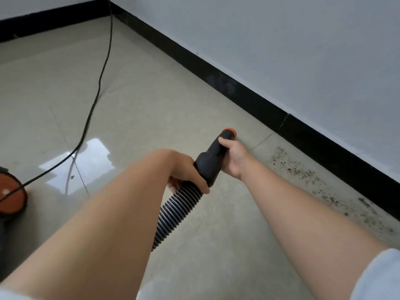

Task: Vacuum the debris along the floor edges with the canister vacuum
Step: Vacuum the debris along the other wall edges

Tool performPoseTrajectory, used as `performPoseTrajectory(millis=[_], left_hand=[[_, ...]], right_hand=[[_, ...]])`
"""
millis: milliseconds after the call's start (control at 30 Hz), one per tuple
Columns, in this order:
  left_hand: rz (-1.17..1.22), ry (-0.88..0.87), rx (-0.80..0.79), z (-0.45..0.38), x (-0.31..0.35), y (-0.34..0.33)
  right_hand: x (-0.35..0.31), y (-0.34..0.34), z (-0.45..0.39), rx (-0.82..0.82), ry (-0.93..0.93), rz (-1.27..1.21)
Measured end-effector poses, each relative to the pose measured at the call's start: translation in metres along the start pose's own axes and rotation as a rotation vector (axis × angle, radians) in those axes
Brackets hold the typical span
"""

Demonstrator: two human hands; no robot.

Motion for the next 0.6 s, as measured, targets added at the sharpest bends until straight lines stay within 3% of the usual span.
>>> performPoseTrajectory(millis=[133, 333, 600], left_hand=[[-0.104, -0.045, -0.045, -0.004, -0.003, -0.010], [-0.124, -0.149, -0.097, -0.007, -0.010, -0.035], [-0.018, -0.262, -0.026, -0.019, -0.007, -0.036]], right_hand=[[0.007, 0.007, 0.022, 0.094, -0.002, -0.021], [0.029, 0.009, 0.037, 0.390, 0.003, 0.018], [0.018, 0.011, 0.029, 0.439, 0.045, 0.120]])
Point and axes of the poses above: each hand's wrist, its own z-axis away from the middle knuckle, its own y-axis out of the back of the hand, x = y × z, the point moved 1 cm from there along -z, towards the middle knuckle, and after that the axes turned 13 degrees about y, right-handed, at the moved point
